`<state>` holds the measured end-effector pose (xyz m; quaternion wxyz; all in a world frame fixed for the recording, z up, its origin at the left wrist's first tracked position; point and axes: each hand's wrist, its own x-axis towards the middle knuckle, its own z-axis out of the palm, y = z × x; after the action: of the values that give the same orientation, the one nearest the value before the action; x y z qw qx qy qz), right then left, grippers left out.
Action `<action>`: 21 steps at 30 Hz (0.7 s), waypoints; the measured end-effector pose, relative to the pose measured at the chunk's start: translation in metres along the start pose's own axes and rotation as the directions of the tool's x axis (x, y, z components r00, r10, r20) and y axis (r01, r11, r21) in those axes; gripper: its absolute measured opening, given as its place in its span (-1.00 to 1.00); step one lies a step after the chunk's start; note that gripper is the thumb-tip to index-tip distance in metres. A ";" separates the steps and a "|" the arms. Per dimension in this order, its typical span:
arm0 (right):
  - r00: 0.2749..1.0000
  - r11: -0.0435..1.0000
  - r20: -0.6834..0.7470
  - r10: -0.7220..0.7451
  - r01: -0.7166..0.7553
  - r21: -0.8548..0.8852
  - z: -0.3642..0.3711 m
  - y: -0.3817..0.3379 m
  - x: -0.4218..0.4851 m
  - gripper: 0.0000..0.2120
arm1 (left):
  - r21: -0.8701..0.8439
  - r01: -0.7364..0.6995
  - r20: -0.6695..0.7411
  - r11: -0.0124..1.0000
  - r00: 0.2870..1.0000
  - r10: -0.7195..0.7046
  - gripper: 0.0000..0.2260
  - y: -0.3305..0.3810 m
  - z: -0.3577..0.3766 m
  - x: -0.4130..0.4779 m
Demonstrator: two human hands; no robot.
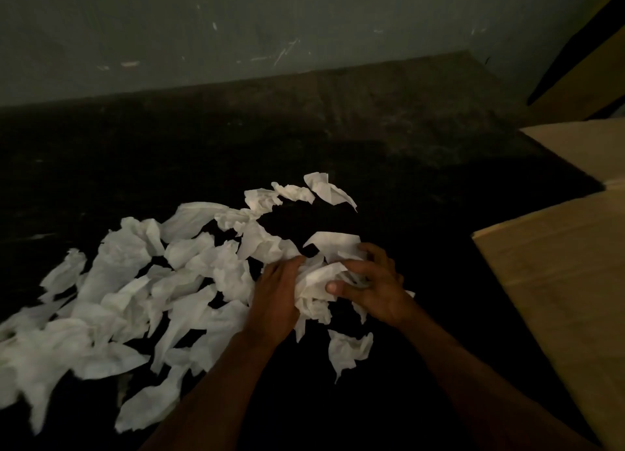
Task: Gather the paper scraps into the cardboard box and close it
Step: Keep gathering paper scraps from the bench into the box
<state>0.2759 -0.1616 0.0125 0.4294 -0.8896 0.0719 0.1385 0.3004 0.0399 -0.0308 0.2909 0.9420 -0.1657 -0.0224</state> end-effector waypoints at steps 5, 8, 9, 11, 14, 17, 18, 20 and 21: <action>0.969 0.875 -0.161 0.186 -0.089 0.475 0.007 0.004 0.008 -0.80 | -0.218 0.107 -0.005 0.970 0.994 -0.111 -0.40 0.003 -0.011 -0.004; 0.942 0.883 -0.266 0.203 -0.059 0.466 0.000 0.008 0.009 -0.87 | -0.203 0.038 -0.029 0.979 0.999 -0.045 -0.43 0.002 -0.014 -0.008; 0.935 0.902 -0.303 0.183 -0.037 0.431 0.002 0.008 0.010 -0.80 | -0.173 0.014 -0.034 0.985 0.999 -0.020 -0.42 0.002 -0.013 -0.008; 0.932 0.935 -0.344 0.115 0.016 0.355 0.007 0.006 0.011 -0.70 | -0.118 -0.017 -0.045 0.993 0.999 0.011 -0.39 0.001 -0.010 -0.008; 0.921 0.964 -0.385 -0.062 0.155 0.216 0.015 0.013 0.011 -0.61 | -0.099 -0.033 -0.054 0.995 0.998 0.027 -0.41 -0.003 -0.006 -0.007; 0.905 0.981 -0.398 -0.150 0.186 0.055 0.019 0.025 0.013 -0.65 | -0.198 0.012 -0.022 0.980 1.000 -0.017 -0.50 -0.001 -0.009 -0.009; 0.917 0.987 -0.380 -0.122 0.153 0.051 0.019 0.024 0.012 -0.73 | -0.234 0.050 0.016 0.971 0.999 -0.047 -0.52 0.003 -0.012 -0.010; 0.939 0.994 -0.336 -0.070 0.095 0.059 0.019 0.019 0.009 -0.76 | -0.260 0.099 0.063 0.961 0.994 -0.085 -0.54 0.010 -0.015 -0.012; 0.945 0.995 -0.319 -0.071 0.091 0.048 0.020 0.018 0.008 -0.69 | -0.262 0.112 0.067 0.959 0.993 -0.098 -0.53 0.012 -0.016 -0.012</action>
<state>0.2751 -0.1573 -0.0155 0.4448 -0.8887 0.1077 -0.0262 0.2876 0.0433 -0.0116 0.4082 0.9011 -0.1189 -0.0849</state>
